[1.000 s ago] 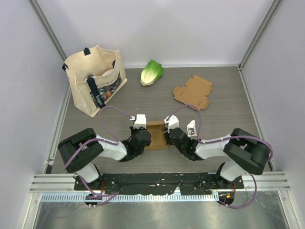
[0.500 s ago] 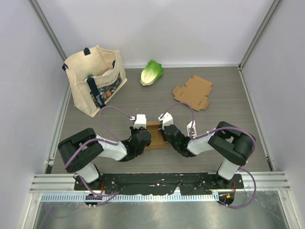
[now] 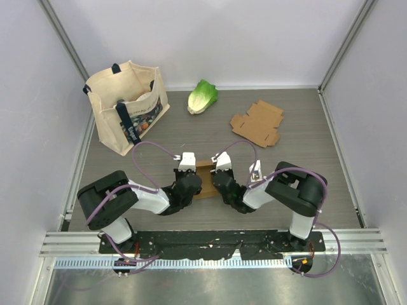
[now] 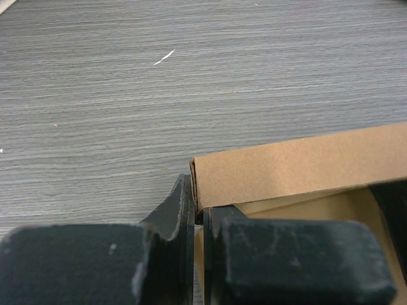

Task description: Fold the paper box

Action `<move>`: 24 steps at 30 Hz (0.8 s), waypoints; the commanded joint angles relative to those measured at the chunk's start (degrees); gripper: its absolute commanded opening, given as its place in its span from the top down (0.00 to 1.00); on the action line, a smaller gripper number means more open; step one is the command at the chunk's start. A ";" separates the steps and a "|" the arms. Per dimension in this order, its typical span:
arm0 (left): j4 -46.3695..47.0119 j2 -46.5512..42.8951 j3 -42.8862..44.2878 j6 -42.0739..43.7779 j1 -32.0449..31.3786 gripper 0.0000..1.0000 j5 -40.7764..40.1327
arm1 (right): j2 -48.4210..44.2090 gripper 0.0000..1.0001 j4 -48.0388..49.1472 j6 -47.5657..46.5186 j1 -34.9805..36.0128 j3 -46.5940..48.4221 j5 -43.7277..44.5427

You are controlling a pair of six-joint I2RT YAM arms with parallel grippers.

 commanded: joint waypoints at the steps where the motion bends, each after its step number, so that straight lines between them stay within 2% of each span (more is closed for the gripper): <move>1: 0.21 -0.53 0.82 -0.54 -0.21 1.00 -2.49 | -9.64 0.65 -7.85 6.75 -1.59 -2.54 -2.96; 4: -0.15 -0.71 0.73 -0.63 -0.21 1.00 -2.84 | -17.54 0.52 -13.84 8.69 -1.33 -5.08 -5.70; 6: -0.15 -0.53 0.81 -0.72 -0.21 1.00 -2.58 | -21.78 0.50 -16.74 9.41 -1.50 -8.42 -6.84; 8: -0.06 -0.45 0.90 -0.72 -0.21 1.00 -2.58 | -28.62 0.50 -15.88 7.48 -1.41 -13.15 -9.81; 11: 0.47 -0.36 0.64 -0.98 -0.21 1.00 -2.84 | -33.04 0.50 -13.41 5.37 -1.68 -15.72 -13.77; 14: 0.12 -0.27 0.73 -0.89 -0.21 1.00 -2.67 | -31.74 0.52 -11.84 3.18 -1.68 -14.24 -17.74; 24: 0.20 -0.45 0.81 -0.63 -0.21 1.00 -2.23 | -19.61 0.49 -3.14 -2.11 -4.57 -7.29 -17.48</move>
